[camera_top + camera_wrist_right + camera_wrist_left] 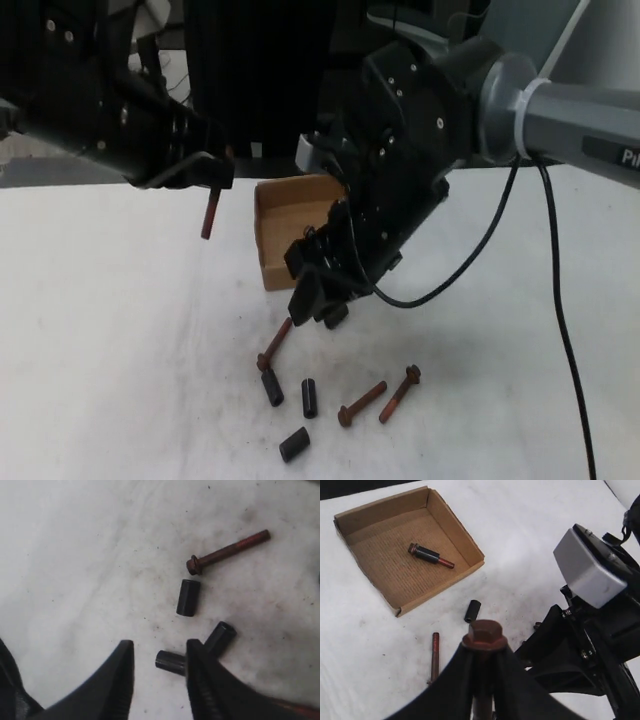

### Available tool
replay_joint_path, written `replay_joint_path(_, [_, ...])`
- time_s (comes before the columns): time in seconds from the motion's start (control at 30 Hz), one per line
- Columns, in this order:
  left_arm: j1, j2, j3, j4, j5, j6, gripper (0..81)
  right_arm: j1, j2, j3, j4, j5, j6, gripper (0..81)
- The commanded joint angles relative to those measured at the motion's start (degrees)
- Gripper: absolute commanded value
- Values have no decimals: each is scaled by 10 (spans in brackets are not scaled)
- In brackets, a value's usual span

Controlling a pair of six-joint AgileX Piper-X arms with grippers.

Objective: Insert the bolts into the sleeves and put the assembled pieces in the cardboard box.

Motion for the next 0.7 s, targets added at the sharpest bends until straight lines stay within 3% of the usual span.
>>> replay_joint_path(0.0, [2, -12, -1, -12, 4, 4, 0, 1, -2, -9, 12, 17, -78, 293])
replay_joint_path(0.13, [2, -18, -1, -14, 4, 4, 0, 1, -2, -13, 77, 111, -224, 279])
replay_joint_path(0.23, [2, -24, -1, -14, 4, 4, 0, 1, 4, -13, 120, 203, -265, 279])
replay_joint_path(0.37, [2, -28, -1, -18, 4, 4, 0, -2, 10, -13, 105, 214, -315, 279])
replay_joint_path(0.57, [2, -40, -1, -11, 4, 14, 0, -5, 10, -13, 47, 225, -493, 326])
replay_joint_path(0.67, [2, -51, -1, 8, 4, 32, 0, -9, 10, -13, 3, 225, -533, 334])
